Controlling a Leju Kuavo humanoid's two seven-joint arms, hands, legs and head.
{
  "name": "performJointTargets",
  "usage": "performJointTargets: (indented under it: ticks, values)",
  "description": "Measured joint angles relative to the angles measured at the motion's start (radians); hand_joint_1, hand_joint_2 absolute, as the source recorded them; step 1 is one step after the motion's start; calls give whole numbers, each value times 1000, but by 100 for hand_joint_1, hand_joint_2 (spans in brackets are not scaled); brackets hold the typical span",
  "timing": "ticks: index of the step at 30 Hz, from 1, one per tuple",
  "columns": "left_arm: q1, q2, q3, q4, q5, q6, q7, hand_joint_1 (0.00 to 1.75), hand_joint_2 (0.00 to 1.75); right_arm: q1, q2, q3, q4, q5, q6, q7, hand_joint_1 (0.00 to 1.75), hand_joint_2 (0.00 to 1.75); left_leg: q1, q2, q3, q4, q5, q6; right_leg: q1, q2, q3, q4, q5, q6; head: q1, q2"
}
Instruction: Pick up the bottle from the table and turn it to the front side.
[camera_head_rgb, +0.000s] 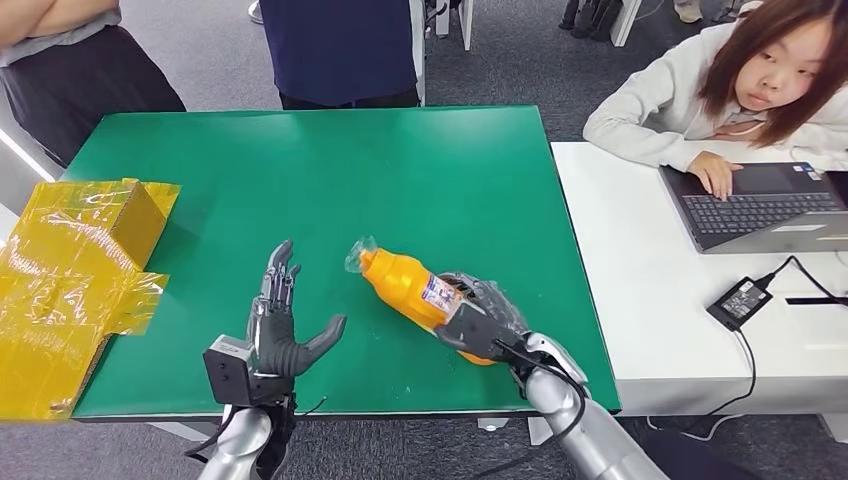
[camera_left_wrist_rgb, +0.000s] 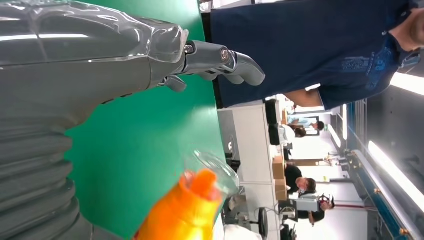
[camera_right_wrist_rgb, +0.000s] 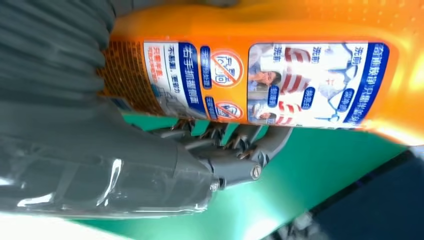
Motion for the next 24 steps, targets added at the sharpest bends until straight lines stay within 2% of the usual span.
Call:
performJointTargets:
  ticks: [7, 15, 19, 24]
  values:
    - [4, -2, 2, -2, -4, -20, 3, 0, 175, 141, -10, -105, -132, -4, -65, -30, 175, 175, 0, 0, 0, 0, 0, 0, 0, 0, 0, 0, 0, 0, 0, 0]
    - [-9, -1, 8, 1, 10, -80, 27, 0, 175, 214, -9, -188, -224, -54, -141, -92, 175, 175, 0, 0, 0, 0, 0, 0, 0, -1, 0, 0, 0, 0, 0, 0]
    - [-59, 0, 10, 31, 87, -202, 79, 0, 175, 212, -9, -214, -275, -61, -171, -133, 175, 175, 0, 1, 0, 0, 0, 0, 0, 0, 0, 0, 1, 0, 0, 0]
    - [-145, 0, 16, 98, 136, -285, 109, 0, 175, 165, -8, -213, -298, -49, -175, -141, 175, 175, 0, 1, 0, 0, 2, 1, 0, 0, 1, 1, 2, 0, 0, 0]
